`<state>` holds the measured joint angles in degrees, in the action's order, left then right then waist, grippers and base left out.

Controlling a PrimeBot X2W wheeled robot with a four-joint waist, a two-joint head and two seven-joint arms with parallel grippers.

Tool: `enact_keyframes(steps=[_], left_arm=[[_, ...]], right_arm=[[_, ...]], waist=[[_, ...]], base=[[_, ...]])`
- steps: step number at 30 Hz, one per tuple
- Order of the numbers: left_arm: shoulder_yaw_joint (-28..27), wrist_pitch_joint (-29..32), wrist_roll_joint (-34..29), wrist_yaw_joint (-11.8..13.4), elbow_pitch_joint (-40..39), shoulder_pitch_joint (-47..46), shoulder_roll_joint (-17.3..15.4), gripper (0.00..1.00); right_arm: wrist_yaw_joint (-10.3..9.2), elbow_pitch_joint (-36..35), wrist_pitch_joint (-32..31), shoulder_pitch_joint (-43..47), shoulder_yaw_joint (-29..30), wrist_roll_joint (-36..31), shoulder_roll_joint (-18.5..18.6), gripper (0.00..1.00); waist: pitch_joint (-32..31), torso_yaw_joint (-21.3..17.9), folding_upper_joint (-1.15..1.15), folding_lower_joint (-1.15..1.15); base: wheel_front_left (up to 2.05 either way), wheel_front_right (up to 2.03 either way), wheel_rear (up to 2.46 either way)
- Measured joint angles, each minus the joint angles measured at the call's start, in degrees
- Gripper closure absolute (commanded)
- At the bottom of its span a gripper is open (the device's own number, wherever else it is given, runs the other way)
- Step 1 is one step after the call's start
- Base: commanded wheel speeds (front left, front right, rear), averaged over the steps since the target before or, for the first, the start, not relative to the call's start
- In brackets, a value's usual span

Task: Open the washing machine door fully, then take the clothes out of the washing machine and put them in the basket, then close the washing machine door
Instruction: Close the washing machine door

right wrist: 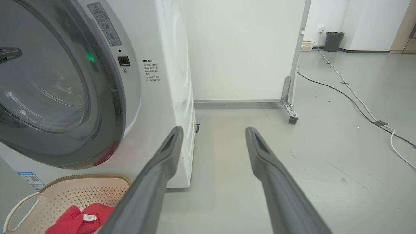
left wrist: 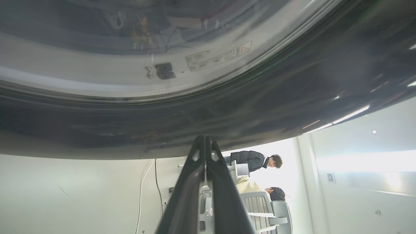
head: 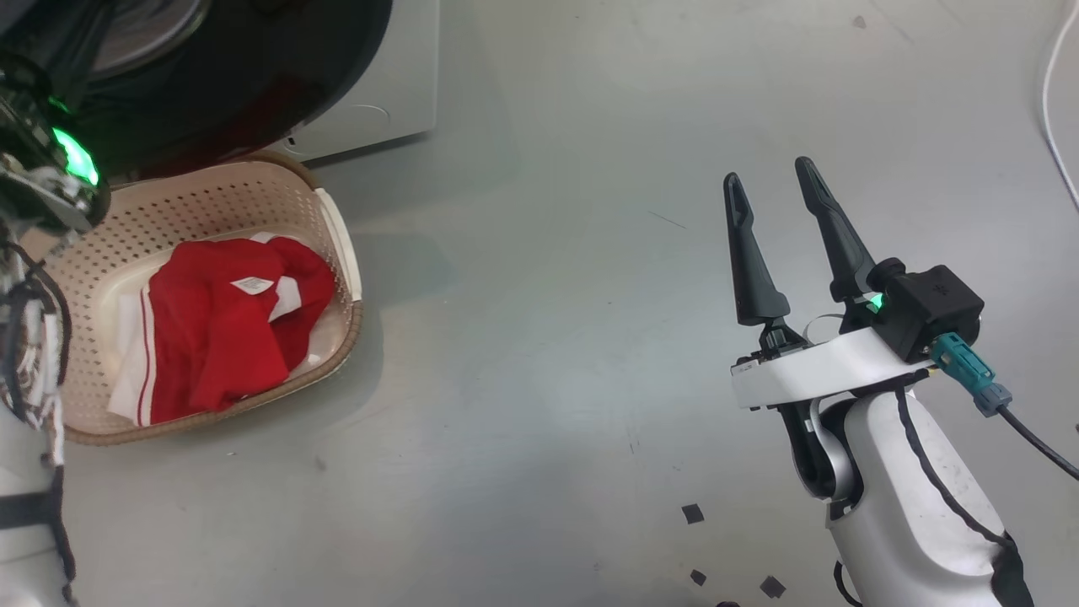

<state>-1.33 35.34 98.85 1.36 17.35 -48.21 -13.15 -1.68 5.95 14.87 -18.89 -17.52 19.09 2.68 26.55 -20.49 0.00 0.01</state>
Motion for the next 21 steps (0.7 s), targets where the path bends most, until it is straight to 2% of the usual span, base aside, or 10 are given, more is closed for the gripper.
enact_keyframes(steps=[2,3,5,7,8,9,21], left_arm=[[-0.2,-0.7,-0.3,-1.7,0.2,2.4,0.2,1.0],[-0.3,-1.3,-0.5,-2.3,0.5,3.7,0.3,0.95],[-0.8,-2.2,-0.8,-3.8,0.9,6.1,0.7,0.76],[-1.6,-3.7,-0.8,-5.8,1.0,8.2,1.7,0.53],[-2.4,-4.8,-0.8,-6.7,1.0,9.1,2.3,0.06],[-3.0,-5.6,-0.8,-7.3,1.0,9.9,2.8,0.0],[-6.3,-12.8,-1.8,-8.2,-1.4,22.1,6.3,0.0]], right_arm=[[0.0,0.4,0.0,0.3,0.8,-0.5,0.0,0.0],[0.0,0.5,0.0,0.5,1.2,-0.7,0.0,0.0],[0.0,1.0,0.0,0.9,2.0,-1.2,0.0,0.0],[0.02,1.5,0.0,1.4,2.7,-1.8,0.0,0.0],[0.04,1.8,0.0,1.8,3.0,-2.0,0.0,0.0],[0.05,2.1,0.0,2.1,3.3,-2.2,0.0,0.0],[0.71,3.1,0.0,5.0,6.0,-4.4,0.0,0.0]], waist=[[-0.6,1.2,0.0,0.0],[-0.9,1.8,0.0,0.0],[-1.6,3.0,0.0,0.0],[-2.3,4.2,0.0,-0.01],[-2.7,4.8,0.0,0.0],[-3.1,5.4,0.0,0.0],[-8.0,12.3,0.0,0.0]], base=[[0.0,0.0,0.0],[0.0,0.0,0.0],[0.0,0.0,0.0],[0.0,0.0,0.0],[0.0,0.0,0.0],[0.0,0.0,0.0],[0.0,0.0,0.0]])
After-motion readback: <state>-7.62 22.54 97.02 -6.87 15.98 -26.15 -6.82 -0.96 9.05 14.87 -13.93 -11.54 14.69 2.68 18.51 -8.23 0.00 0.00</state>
